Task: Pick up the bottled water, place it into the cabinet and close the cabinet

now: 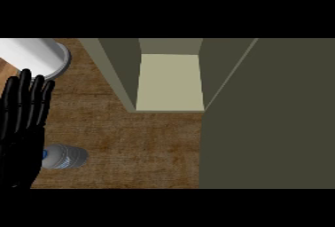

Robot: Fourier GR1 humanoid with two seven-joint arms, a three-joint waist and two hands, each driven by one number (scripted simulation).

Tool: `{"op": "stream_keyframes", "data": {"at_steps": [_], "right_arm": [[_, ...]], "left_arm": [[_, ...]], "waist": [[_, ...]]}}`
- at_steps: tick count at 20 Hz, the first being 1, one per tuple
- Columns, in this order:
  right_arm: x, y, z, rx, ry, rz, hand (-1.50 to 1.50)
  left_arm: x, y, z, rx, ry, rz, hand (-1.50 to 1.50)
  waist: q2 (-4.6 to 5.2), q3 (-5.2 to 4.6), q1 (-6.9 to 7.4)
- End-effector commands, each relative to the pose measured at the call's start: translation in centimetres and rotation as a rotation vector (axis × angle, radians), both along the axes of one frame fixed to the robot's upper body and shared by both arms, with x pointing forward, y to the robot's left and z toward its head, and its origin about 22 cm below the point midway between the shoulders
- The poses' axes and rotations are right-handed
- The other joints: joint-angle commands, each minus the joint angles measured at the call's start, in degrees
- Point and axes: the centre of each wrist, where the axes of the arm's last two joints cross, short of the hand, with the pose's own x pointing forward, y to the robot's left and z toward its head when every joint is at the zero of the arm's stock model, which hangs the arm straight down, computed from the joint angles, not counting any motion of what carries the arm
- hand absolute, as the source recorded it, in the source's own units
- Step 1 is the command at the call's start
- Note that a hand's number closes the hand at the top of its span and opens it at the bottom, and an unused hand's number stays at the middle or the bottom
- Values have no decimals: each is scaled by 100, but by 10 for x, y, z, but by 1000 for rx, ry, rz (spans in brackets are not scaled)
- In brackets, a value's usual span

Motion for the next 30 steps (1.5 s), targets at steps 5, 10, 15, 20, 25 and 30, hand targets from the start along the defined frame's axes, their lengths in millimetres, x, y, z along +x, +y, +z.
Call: {"op": "stream_keyframes", "data": {"at_steps": [5,10,15,20,25,30], "right_arm": [[-38,-15,-8,-96,83,-41,-150],[-64,-5,5,26,155,150,-150],[-102,-9,11,48,151,161,-150],[-112,-18,14,28,171,161,-150],[-128,-8,31,39,149,151,-150],[-131,-6,19,40,167,164,-150]], "left_arm": [[-51,53,0,18,-7,84,-150],[-89,39,-7,-275,207,84,-150],[-135,53,-4,-259,214,111,-150],[-148,53,20,-244,190,78,-150],[-160,43,12,-275,229,94,-150],[-161,48,4,-257,220,106,-150]], "waist": [[-330,264,135],[-358,267,162],[-345,269,130],[-342,274,126],[-350,270,139],[-336,270,105]]}}
